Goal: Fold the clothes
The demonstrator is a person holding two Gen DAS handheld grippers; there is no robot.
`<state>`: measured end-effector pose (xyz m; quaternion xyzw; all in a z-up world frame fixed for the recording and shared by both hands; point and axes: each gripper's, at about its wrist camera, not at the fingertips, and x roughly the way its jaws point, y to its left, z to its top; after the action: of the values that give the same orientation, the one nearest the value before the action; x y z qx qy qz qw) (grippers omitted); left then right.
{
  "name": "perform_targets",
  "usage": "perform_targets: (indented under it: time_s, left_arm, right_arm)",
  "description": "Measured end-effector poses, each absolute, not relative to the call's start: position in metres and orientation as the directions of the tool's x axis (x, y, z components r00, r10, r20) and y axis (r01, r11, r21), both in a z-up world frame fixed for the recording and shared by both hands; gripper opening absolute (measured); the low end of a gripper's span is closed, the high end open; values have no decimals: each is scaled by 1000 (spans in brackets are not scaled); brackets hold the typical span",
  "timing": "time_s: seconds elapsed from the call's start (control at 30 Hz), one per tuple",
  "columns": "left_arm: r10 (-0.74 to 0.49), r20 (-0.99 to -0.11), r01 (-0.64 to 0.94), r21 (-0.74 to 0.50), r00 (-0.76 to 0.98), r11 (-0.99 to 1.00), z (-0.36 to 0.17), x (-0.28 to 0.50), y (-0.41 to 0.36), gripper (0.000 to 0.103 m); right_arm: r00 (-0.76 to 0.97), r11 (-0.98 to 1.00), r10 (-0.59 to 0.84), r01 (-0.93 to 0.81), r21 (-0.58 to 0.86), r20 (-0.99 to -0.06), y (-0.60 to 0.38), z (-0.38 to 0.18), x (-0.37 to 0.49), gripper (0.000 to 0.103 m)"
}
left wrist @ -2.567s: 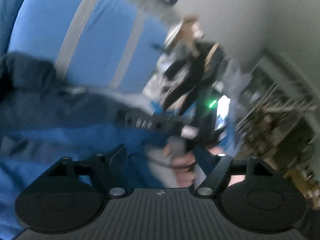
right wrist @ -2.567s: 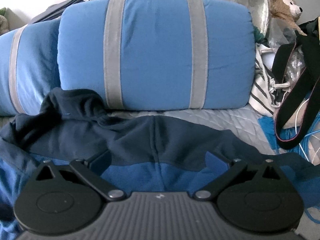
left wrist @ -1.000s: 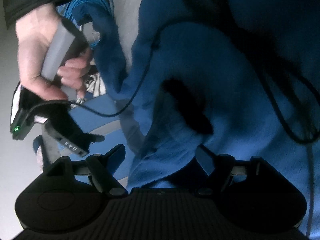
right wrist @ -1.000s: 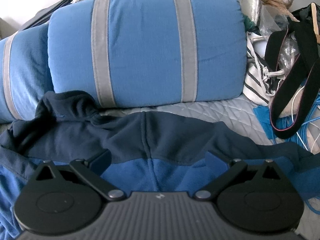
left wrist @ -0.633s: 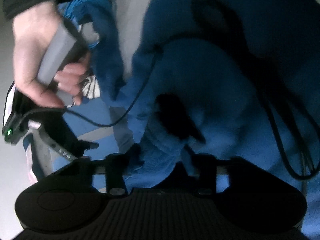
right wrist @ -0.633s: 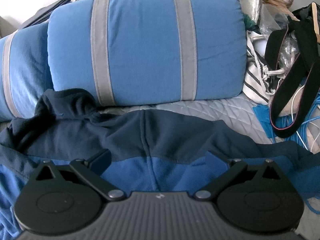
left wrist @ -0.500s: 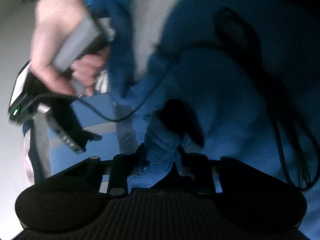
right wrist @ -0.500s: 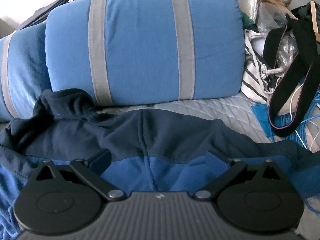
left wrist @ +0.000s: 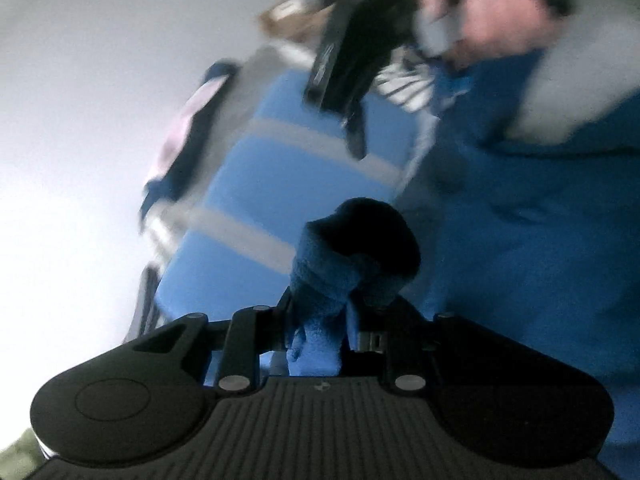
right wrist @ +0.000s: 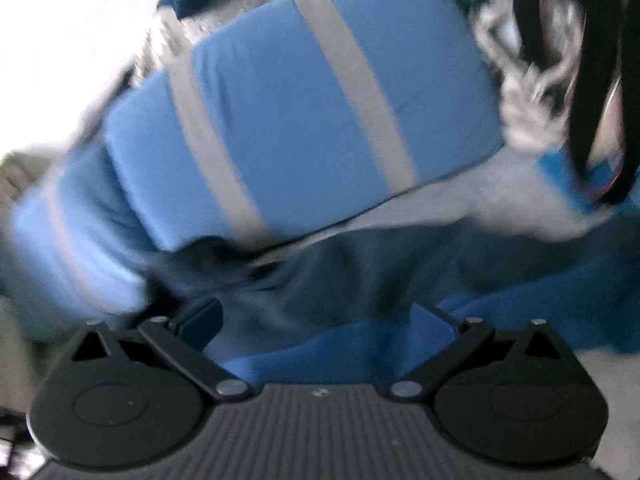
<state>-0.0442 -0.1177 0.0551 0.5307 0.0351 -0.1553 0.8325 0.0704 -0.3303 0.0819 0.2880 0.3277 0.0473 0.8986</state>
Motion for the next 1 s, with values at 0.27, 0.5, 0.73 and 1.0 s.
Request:
perform_targets:
  time_s: [0.27,0.5,0.73,1.0]
  left_arm:
    - [-164,-176,234,845,971,481,71,-58,-114,23]
    - [-220,-164,254,835,962,489,73,-71,-121,23]
    - [-294,-197,301,881,935,366,53,-87,-127,23]
    - [-341,-299,413,847,891,335,43,-88,-118,51]
  right_arm:
    - [611,446,713,-19,895,-343,-312,56,75,103]
    - [601,245,768,44,968,-222,-293,33,76,103]
    - [666,352,694,17,936,-273,-297,45,73,46]
    - [745,519,579,-21,854,-333,-307,68,64,15]
